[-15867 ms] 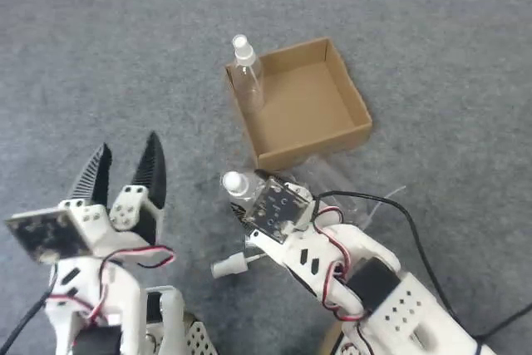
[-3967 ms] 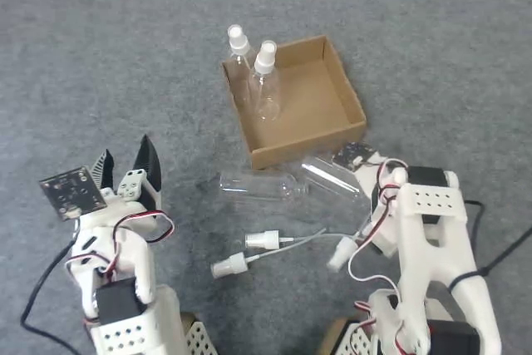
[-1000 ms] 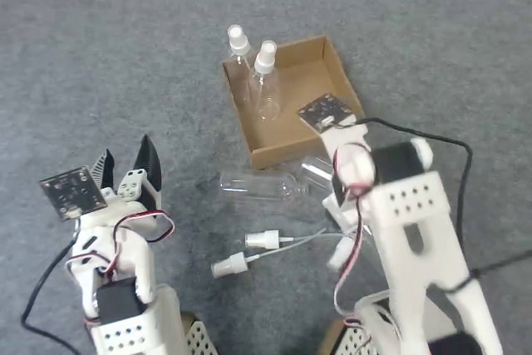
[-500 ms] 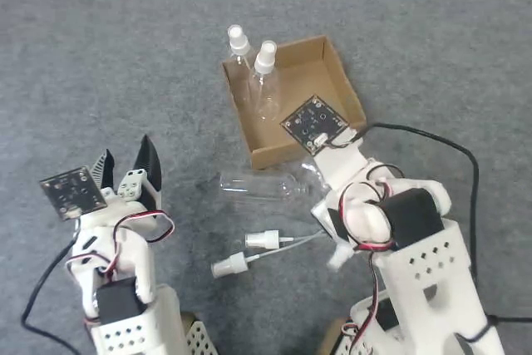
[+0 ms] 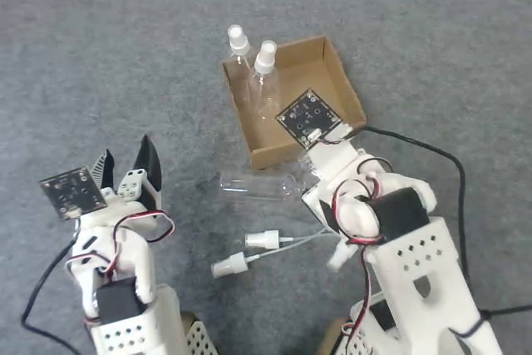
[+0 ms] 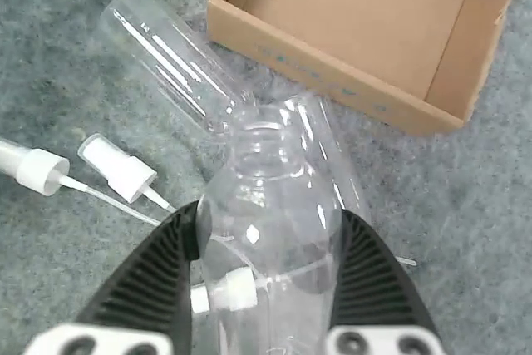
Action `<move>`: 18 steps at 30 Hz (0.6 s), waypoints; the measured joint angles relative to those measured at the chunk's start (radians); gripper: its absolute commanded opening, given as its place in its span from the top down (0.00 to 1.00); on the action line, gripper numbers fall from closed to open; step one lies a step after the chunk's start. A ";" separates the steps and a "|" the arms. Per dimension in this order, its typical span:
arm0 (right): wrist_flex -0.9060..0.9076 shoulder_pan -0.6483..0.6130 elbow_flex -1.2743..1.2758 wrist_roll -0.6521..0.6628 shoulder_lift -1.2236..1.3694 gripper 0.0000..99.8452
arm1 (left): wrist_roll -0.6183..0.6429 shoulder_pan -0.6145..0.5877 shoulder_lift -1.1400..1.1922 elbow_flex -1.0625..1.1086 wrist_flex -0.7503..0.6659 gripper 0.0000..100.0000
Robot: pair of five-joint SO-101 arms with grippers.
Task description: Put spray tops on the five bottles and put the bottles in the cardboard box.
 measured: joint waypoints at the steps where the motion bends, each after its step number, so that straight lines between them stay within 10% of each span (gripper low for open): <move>1: -0.011 0.000 0.012 0.000 0.000 0.94 | 0.000 0.000 0.000 0.000 0.000 0.78; 18: -0.041 0.002 0.049 -0.060 0.000 0.94 | 0.000 0.000 0.000 0.000 0.000 0.78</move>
